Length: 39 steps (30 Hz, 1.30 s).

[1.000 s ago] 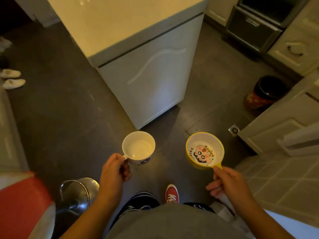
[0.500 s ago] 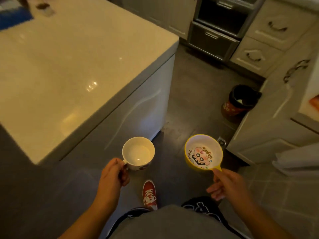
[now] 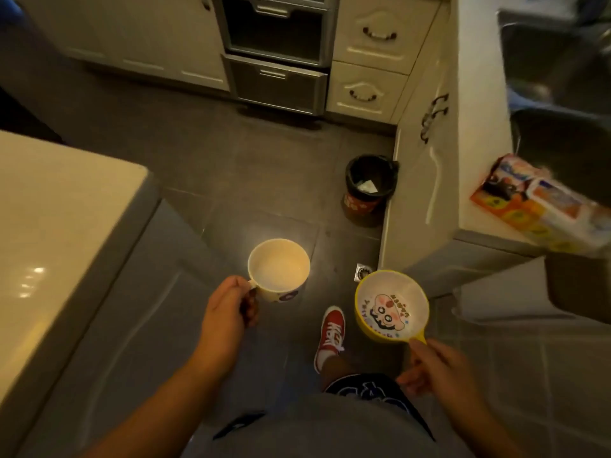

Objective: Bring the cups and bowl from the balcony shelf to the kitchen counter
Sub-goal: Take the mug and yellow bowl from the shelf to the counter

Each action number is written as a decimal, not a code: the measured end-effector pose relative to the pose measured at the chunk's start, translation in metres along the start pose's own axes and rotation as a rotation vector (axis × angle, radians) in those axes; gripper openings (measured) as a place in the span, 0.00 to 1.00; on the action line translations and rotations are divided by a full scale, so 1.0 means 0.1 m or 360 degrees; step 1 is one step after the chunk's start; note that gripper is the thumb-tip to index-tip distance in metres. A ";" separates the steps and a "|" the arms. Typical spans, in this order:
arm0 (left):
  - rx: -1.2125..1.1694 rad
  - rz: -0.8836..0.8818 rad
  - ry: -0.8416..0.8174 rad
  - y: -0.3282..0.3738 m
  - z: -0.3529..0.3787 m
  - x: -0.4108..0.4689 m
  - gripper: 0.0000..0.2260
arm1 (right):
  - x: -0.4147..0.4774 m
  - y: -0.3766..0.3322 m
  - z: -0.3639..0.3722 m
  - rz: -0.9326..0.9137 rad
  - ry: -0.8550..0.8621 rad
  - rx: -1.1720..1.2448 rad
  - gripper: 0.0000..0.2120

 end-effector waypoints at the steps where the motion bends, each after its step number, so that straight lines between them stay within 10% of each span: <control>1: 0.0003 -0.0005 0.0009 0.06 0.14 0.15 0.11 | 0.16 -0.10 -0.08 -0.0004 -0.0001 -0.0006 0.15; 20: -0.0275 -0.0085 0.0635 0.69 0.01 1.98 0.19 | 2.74 -3.14 0.81 -0.0328 -0.0575 -0.0309 0.16; 39: -0.0294 -0.0029 0.0411 2.24 0.67 5.34 0.14 | 4.89 -5.24 0.74 -0.0196 -0.0289 -0.0350 0.15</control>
Point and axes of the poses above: each hand's wrist, its own x-axis towards the middle knuckle, its own z-axis out of the palm, y = z × x, the point moved 10 cm from there along x, towards the middle knuckle, and after that the axes turned 3 degrees about -x, right-handed, at the moved point
